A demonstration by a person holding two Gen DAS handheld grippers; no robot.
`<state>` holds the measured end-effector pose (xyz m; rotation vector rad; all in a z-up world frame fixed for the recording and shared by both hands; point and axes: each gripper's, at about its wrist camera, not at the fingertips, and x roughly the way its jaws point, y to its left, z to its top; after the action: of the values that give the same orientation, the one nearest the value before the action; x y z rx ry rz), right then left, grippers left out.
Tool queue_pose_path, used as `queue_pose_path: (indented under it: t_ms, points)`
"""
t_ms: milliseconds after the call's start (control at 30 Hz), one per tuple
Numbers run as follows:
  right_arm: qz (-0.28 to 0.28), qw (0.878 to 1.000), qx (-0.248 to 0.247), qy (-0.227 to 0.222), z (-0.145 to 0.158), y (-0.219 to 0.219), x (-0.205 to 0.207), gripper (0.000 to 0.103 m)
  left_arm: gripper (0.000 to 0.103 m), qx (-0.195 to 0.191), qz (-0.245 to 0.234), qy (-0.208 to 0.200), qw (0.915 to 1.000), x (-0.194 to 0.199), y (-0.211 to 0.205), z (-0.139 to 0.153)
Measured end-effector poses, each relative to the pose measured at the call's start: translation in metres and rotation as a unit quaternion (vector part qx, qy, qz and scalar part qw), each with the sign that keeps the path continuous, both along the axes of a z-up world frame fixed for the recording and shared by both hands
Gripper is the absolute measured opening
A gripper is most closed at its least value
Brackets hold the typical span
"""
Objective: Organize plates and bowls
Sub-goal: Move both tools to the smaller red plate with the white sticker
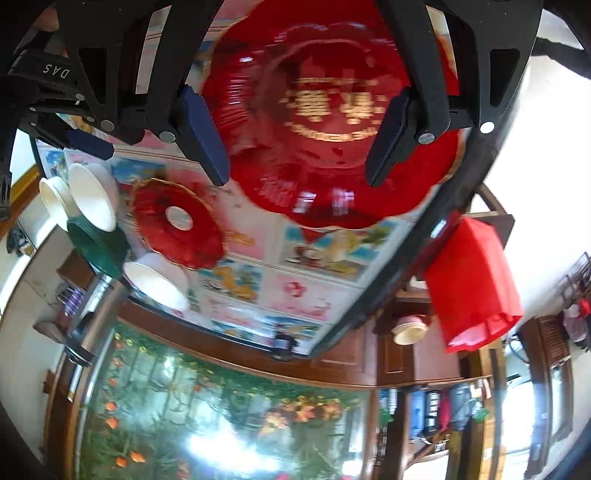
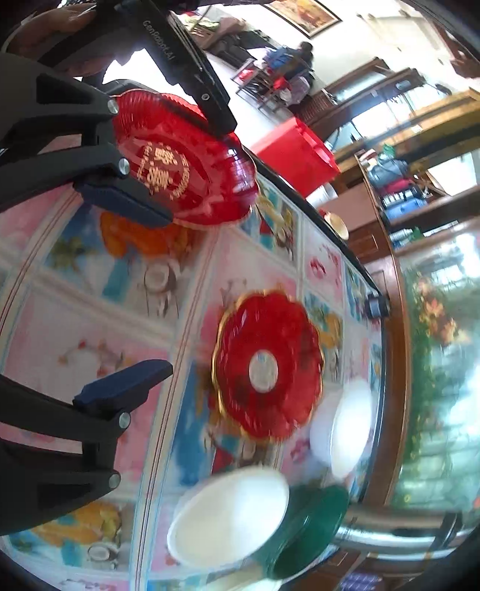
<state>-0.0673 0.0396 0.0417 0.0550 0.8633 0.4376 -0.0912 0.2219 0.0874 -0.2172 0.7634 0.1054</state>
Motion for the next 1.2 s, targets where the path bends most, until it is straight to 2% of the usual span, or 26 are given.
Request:
queue_pose_path:
  t_ms: [100,500,767,1200]
  points:
    - [-0.02,1.0,0.004,-0.001,0.001,-0.019,0.001,0.078,0.077,0.0,-0.017,0.004,0.9998,0.008,-0.018,-0.001]
    - [-0.069,0.997,0.027,0.007,-0.002,-0.076,0.006,0.078,0.076,0.006,-0.06,0.031,0.9977,0.042,-0.073,-0.012]
    - [-0.066,0.997,0.04,0.015,-0.005,-0.081,0.017,0.078,0.076,0.013,-0.068,0.049,0.9964,0.063,-0.09,-0.018]
    - [-0.046,0.997,0.056,0.036,-0.014,-0.072,0.039,0.078,0.076,0.017,-0.049,0.066,0.9965,0.091,-0.081,-0.017]
